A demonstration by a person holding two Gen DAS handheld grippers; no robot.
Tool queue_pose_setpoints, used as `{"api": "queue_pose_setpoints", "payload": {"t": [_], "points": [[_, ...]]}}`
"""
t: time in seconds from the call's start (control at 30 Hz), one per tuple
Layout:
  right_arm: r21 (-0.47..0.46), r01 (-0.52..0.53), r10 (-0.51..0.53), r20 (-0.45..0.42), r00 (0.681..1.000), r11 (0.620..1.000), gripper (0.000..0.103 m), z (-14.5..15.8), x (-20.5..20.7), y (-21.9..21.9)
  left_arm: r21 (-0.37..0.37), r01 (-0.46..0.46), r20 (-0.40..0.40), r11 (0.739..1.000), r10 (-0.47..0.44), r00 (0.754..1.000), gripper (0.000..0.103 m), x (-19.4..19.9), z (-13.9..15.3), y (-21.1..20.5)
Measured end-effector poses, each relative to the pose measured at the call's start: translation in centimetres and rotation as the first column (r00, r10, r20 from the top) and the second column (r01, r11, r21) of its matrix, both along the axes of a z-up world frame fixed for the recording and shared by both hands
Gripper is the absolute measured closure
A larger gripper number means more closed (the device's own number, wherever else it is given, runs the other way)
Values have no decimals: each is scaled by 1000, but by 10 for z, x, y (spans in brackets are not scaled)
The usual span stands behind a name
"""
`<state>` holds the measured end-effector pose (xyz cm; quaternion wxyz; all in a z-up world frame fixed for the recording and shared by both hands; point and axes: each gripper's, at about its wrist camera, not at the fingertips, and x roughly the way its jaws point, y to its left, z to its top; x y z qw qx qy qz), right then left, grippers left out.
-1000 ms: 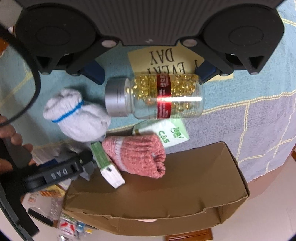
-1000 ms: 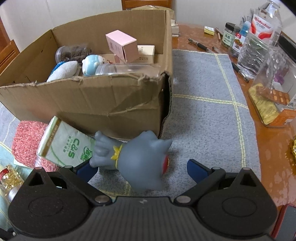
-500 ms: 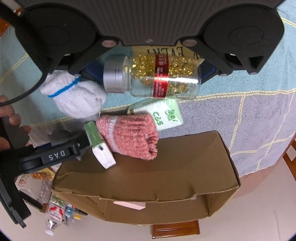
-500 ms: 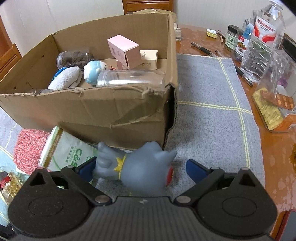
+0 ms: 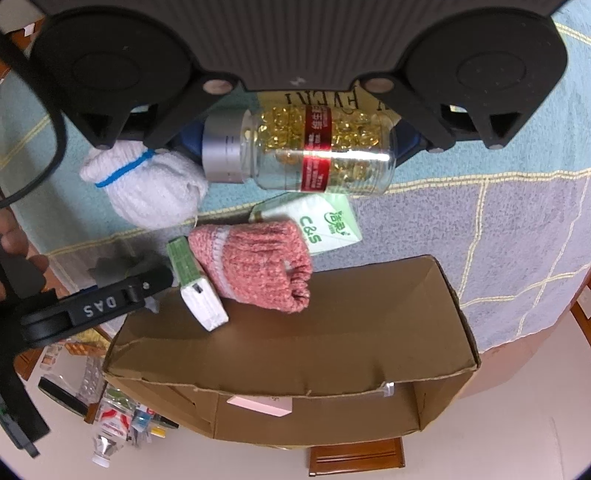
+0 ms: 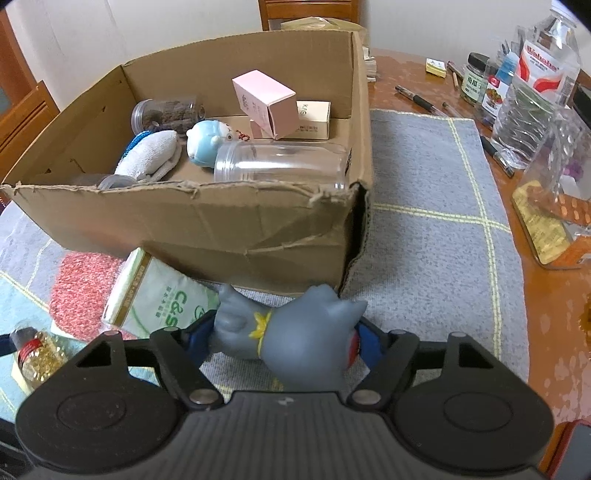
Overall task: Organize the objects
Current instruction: 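Carry the capsule bottle with the left tool into the box while the right tool drops the grey toy there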
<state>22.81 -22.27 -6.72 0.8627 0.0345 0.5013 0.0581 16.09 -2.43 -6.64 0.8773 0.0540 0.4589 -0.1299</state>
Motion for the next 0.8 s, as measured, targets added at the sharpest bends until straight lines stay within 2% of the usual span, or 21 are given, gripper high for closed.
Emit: {"api": "queue_pose_setpoints", "payload": {"t": [0.27, 0.43, 0.63, 0.8], "points": [[-3, -32, 32, -4, 999, 999, 23, 22, -15, -6, 24, 21, -32, 999, -21, 999, 9, 6, 9, 9], [7, -66, 66, 0, 998, 998, 23, 41, -22, -6, 41, 37, -45, 998, -35, 998, 9, 10, 27, 18], [-11, -129, 130, 62, 990, 992, 23, 79, -25, 3, 38, 68, -43, 997, -66, 997, 9, 19, 65, 30], [-20, -148, 150, 130, 980, 989, 23, 108, -17, 9, 24, 78, 11, 997, -79, 997, 9, 40, 103, 34]]}}
